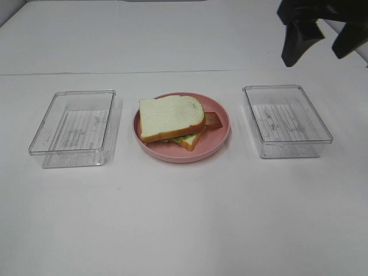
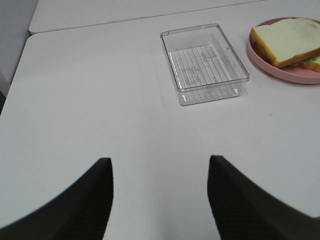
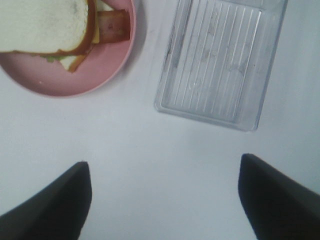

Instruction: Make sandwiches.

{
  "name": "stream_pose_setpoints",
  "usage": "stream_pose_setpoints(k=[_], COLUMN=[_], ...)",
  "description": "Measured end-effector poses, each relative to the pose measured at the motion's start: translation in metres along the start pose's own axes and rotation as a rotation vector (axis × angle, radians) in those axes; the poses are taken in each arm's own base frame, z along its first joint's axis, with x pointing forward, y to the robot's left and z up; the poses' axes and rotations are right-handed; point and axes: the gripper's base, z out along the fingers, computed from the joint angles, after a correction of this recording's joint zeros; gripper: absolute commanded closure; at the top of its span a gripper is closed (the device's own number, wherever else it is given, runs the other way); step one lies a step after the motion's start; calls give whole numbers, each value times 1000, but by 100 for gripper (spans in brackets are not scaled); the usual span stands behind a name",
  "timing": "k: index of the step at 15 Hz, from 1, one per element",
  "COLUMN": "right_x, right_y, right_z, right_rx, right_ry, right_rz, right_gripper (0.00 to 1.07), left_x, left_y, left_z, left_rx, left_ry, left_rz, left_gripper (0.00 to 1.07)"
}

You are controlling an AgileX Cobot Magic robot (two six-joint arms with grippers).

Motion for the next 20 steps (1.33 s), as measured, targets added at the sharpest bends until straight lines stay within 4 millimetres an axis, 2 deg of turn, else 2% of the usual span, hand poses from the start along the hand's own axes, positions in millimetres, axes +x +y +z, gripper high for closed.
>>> stream_pose_setpoints(k=[1,4,6,7,10,15,17,20], right_x=[10,74,119,152,208,268,278,282], right_y=[0,-4,-8,-11,-16,-21,-20,-18], right_z=[-7,-34,-38,-38,-33,-24,-26,-24], right_rx=[-4,-18,-19,-20,-26,-24,-47,-70], right_ry=[-7,-50,-62,-77,-133,-286,-361,-409], right_rz=[1,3,3,2,-2,-131,-140,-164], right_gripper=[31,31,31,31,31,31,31,31], left_x=[0,0,0,0,0,0,0,0], left_y=[0,0,0,0,-1,-3,-3,-3], left_z=[0,0,0,0,0,0,0,0], left_rx=[0,0,0,0,11,37,37,37], left_ry=[0,0,0,0,0,1,1,1], left_rz=[0,0,0,1,18,24,24,24], left_gripper=[51,51,51,51,51,51,51,51])
